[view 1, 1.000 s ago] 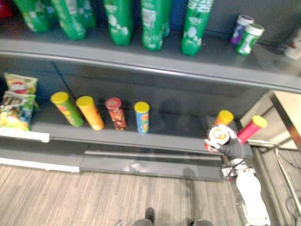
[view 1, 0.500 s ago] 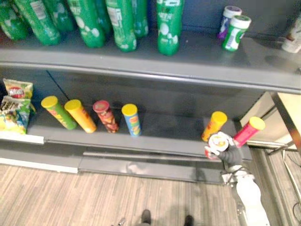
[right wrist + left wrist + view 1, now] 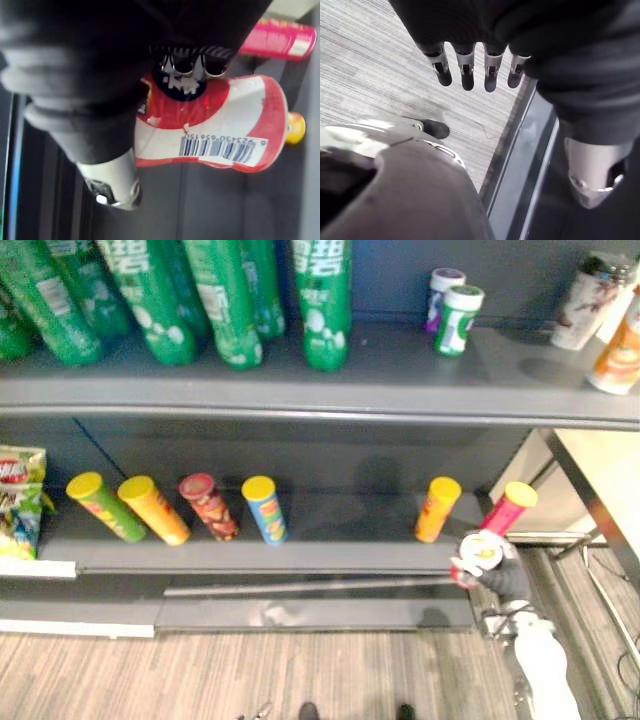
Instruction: Put the gum and the chips on the shelf.
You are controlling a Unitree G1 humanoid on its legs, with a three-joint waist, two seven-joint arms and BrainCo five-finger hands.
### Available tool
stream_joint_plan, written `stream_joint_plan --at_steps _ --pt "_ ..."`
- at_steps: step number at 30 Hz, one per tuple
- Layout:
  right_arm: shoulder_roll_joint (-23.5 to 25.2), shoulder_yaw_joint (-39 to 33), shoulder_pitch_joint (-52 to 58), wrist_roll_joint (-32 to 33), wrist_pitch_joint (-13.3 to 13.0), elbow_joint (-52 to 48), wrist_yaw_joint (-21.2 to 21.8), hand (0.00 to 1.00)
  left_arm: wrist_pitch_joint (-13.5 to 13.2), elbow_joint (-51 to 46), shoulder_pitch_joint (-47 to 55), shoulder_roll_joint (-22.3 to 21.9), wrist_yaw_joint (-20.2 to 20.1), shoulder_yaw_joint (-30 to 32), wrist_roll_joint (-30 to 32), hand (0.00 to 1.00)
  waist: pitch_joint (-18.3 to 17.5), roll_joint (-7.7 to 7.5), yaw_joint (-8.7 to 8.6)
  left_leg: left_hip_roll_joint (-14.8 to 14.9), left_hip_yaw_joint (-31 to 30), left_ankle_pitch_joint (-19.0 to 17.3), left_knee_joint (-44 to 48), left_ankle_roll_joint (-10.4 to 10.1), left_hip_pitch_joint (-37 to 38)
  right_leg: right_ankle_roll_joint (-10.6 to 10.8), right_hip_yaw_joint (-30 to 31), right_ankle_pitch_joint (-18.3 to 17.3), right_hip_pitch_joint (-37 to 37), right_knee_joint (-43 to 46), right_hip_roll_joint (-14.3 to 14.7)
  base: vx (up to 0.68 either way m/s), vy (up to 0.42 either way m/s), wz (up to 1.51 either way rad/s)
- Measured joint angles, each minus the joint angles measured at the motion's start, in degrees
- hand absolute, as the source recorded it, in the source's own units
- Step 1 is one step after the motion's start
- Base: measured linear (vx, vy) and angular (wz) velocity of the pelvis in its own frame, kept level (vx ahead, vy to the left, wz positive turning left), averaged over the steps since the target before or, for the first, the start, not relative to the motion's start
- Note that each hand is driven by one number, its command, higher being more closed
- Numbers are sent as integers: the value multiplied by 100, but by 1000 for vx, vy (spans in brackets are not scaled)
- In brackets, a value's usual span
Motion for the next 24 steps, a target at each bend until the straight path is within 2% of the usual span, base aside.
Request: stream_joint_plan --at_steps 6,14,20,24 --pt "-143 -909 -452 199 7 -289 -251 100 -1 127 -67 23 -15 -74 171 0 -34 77 -97 17 230 -12 1 -4 76 5 220 73 -59 7 32 -17 3 -20" --pt "-969 -1712 -1304 590 12 -671 -526 100 3 173 -70 24 -79 -191 175 0 -84 134 -138 39 347 2 -5 14 155 -7 386 147 -73 -3 66 -32 -2 -11" --pt "-1569 -1763 -2195 834 24 -651 -616 100 67 174 -37 94 -117 -321 174 0 -157 78 -151 39 325 52 -10 41 155 7 370 167 -70 -5 65 -28 -1 1" --pt "-2007 -1305 -2996 962 38 -327 -628 100 117 174 92 198 -130 -528 173 0 -269 -43 -143 39 314 72 -11 44 155 6 357 203 -49 -40 63 -1 0 1"
